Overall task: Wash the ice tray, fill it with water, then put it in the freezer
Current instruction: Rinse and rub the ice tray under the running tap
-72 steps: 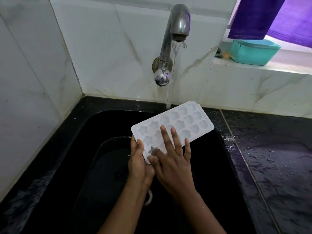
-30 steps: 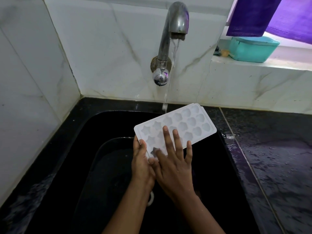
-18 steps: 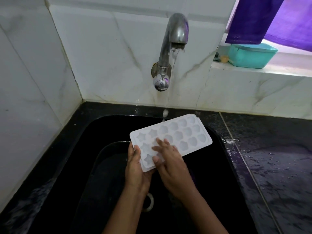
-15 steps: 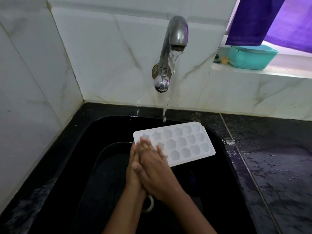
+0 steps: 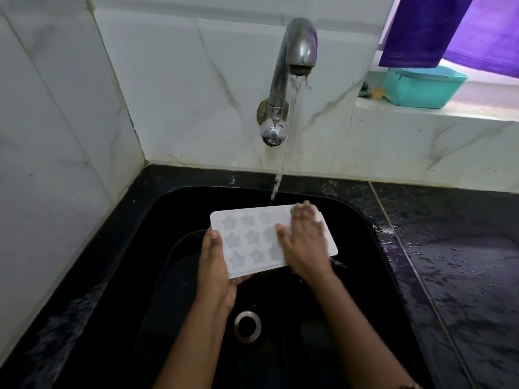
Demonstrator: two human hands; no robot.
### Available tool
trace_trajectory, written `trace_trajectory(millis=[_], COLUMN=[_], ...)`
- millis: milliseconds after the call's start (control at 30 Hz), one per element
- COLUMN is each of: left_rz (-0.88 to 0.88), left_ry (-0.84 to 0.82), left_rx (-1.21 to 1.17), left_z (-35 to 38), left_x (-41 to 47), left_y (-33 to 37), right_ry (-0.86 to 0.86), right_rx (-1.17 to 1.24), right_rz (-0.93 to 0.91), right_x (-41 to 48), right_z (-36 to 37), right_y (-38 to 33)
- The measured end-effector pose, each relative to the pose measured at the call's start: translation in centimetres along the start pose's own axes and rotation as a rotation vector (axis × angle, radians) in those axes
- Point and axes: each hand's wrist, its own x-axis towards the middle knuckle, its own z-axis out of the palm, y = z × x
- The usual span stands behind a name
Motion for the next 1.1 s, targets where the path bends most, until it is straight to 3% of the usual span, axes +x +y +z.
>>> trace_trajectory(millis=[133, 267, 333, 467, 567, 733, 867, 933, 1033, 1100], left_rz=[-0.038, -0.085, -0.058, -0.038, -0.031, 0.000, -0.034, -0.041, -0.010, -0.002], left_ry=[-0.032, -0.023, 0.029, 0.049, 0.072, 0.058, 0.057, 0.062, 0.041, 0.015], left_rx=[-0.093, -0.107, -0.058, 0.010, 0.026, -0.033, -0.049, -0.034, 0.076, 0.133], left_z=[-0.1, 0.0, 0.2, -0.2, -0.5, -0.5, -0.3, -0.2, -0.6, -1.1], left_x=[0.0, -0.4, -0.3, 0.0, 0.3, 0.3, -0.3, -0.3, 0.0, 0.3], left_y=[-0.7, -0.2, -0.5, 0.1, 0.2, 0.0, 0.4, 0.9, 2.1, 2.7], right_ry=[-0.105, -0.155, -0.113, -0.108, -0.100, -0.140, -0.180, -0.150, -0.157, -0.190], right_rx=[0.115, 0.054, 0.000, 0.010, 0.012, 0.047, 0.014, -0.016, 0.001, 0.136], right_rz=[-0.302, -0.453, -0.365, 0.108, 0.190, -0.271, -0.462, -0.354, 0.006, 0.193], right_x=[-2.9, -2.9, -2.3, 0.0, 0.6, -2.9, -3.3, -2.2, -0.9, -0.7], right_z=[2.7, 1.9, 1.5, 0.3, 0.1, 1.8, 1.2, 0.7, -0.3, -0.8], right_y=[-8.0, -7.0, -4.1, 3.0, 2.6, -7.0, -6.6, -3.4, 2.0, 4.2])
